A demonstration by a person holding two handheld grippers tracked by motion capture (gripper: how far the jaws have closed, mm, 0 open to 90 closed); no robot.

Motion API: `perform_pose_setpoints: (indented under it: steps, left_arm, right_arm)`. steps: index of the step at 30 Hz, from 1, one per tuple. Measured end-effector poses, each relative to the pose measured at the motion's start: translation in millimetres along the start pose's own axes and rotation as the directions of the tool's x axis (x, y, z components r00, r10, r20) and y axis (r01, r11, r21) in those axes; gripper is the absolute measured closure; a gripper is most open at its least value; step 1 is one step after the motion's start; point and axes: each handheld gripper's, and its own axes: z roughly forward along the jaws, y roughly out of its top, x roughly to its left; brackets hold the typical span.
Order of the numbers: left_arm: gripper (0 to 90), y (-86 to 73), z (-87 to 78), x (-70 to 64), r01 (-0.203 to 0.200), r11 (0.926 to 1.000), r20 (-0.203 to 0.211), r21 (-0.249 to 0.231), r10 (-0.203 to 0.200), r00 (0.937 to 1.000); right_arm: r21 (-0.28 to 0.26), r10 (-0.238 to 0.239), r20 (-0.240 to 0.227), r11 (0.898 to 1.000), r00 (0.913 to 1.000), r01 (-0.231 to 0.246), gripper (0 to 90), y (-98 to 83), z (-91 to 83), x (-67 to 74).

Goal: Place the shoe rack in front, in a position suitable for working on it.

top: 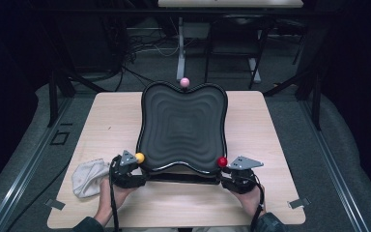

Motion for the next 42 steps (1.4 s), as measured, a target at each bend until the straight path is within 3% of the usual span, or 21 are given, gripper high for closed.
perform_pose_setpoints:
  steps: [9,12,17,20,22,27,33,37,38,42]
  left_arm:
    - [24.5,-11.4,-28.0,-6.4,-0.005,1.0000,-0.018,-0.005,0.005,0.9998]
    - [22.6,-15.8,-39.2,-2.0,0.010,0.9998,-0.027,-0.015,-0.010,0.9996]
    - [21.7,-24.2,-57.9,10.1,0.040,0.9983,-0.087,-0.042,-0.044,0.9953]
    - [20.9,-31.3,-71.1,19.2,0.061,0.9965,-0.152,-0.057,-0.069,0.9860]
    - [16.5,-36.4,-79.4,25.2,0.061,0.9963,-0.218,-0.060,-0.073,0.9731]
    - [12.0,-48.0,-91.4,45.5,0.120,0.9897,-0.260,-0.079,-0.137,0.9558]
    - [3.2,-53.3,-78.4,72.5,0.170,0.9854,-0.285,0.001,-0.163,0.9447]
    - [2.9,-57.8,-70.0,94.1,0.235,0.9717,-0.285,0.025,-0.218,0.9333]
    - [3.4,-60.5,-66.5,100.9,0.258,0.9653,-0.282,0.037,-0.238,0.9293]
    - [4.9,-68.5,-54.4,116.2,0.301,0.9499,-0.286,0.085,-0.266,0.9205]
  right_arm:
    - [-0.001,-0.010,-0.011,1.000,0.9999,0.010,61.3,1.0,0.4,1.8]
    - [0.001,-0.014,-0.013,1.000,0.9998,0.014,62.9,1.3,0.6,2.1]
    - [0.009,-0.029,-0.006,1.000,0.9996,0.029,70.1,2.2,1.4,2.9]
    - [0.005,-0.026,-0.004,1.000,0.9996,0.027,73.6,2.4,2.0,2.1]
    - [0.003,-0.026,0.000,1.000,0.9997,0.026,73.8,2.6,2.7,1.2]
    - [-0.004,-0.021,0.006,1.000,0.9998,0.021,74.0,2.9,4.1,-0.9]
    - [-0.004,-0.019,0.006,1.000,0.9998,0.019,74.0,3.3,4.7,-1.7]
    - [-0.003,-0.016,0.007,1.000,0.9998,0.016,74.0,3.6,4.9,-2.0]
    - [-0.003,-0.017,0.007,1.000,0.9998,0.017,74.0,3.7,5.1,-2.1]
    - [0.000,-0.020,0.012,1.000,0.9997,0.020,74.0,4.1,5.2,-1.6]
